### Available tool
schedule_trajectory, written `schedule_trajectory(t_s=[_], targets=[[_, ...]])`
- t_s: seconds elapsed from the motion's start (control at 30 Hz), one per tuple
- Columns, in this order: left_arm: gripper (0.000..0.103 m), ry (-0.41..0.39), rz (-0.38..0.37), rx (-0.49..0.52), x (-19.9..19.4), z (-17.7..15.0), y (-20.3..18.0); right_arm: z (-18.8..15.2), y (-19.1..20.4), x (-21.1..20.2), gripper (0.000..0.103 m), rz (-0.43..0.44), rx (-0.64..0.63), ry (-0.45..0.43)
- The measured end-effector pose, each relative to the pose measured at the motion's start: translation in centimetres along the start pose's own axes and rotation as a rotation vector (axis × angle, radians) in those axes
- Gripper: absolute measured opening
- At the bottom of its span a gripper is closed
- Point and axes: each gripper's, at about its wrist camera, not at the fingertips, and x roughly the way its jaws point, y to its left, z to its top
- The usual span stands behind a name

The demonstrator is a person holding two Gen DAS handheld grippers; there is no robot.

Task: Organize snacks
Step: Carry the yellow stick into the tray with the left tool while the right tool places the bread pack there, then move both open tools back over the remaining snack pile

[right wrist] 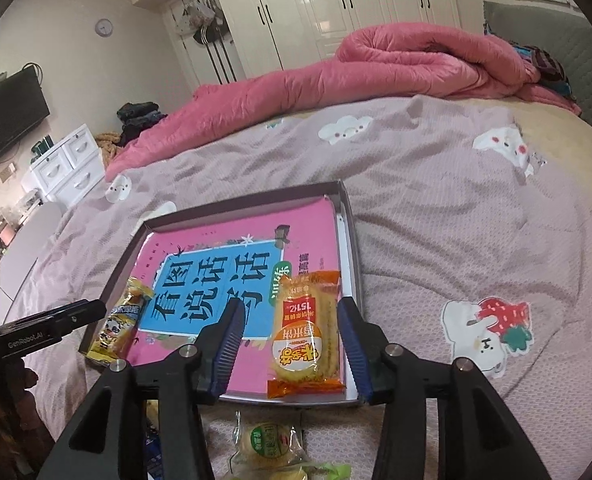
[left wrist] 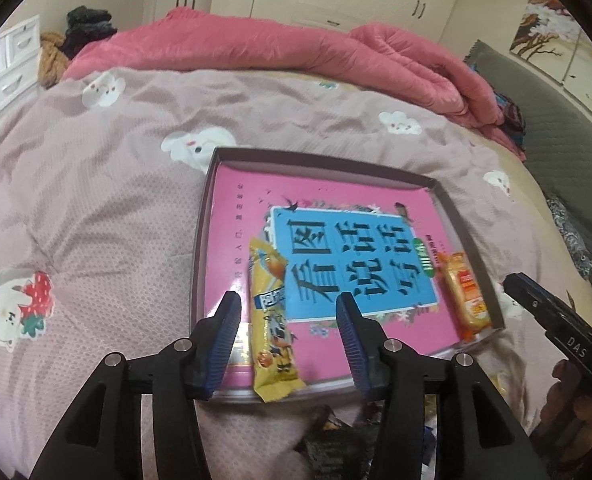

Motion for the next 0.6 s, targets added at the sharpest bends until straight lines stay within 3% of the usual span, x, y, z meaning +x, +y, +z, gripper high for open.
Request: schedule_trajectory(t_s=[0.23,0.4,0.6], targets=[[0.062,-0.023,-0.024,0.007,-2.2,-0.3,-0.6,-0.1,0.0,-1.2,0.053,0.007,0.01,-0.019],[0.064,-0.027,-0.047,0.005,-3.3,-0.8,-0.8,-0.3,0.0,-2.2,0.061,0.009,0.014,-0.036],[0.067,-0.019,-0.049,0.024,-4.0,-1.9,-1.2,-0.6,0.1,-3.2,0.063,0.005,0.021,-0.044]])
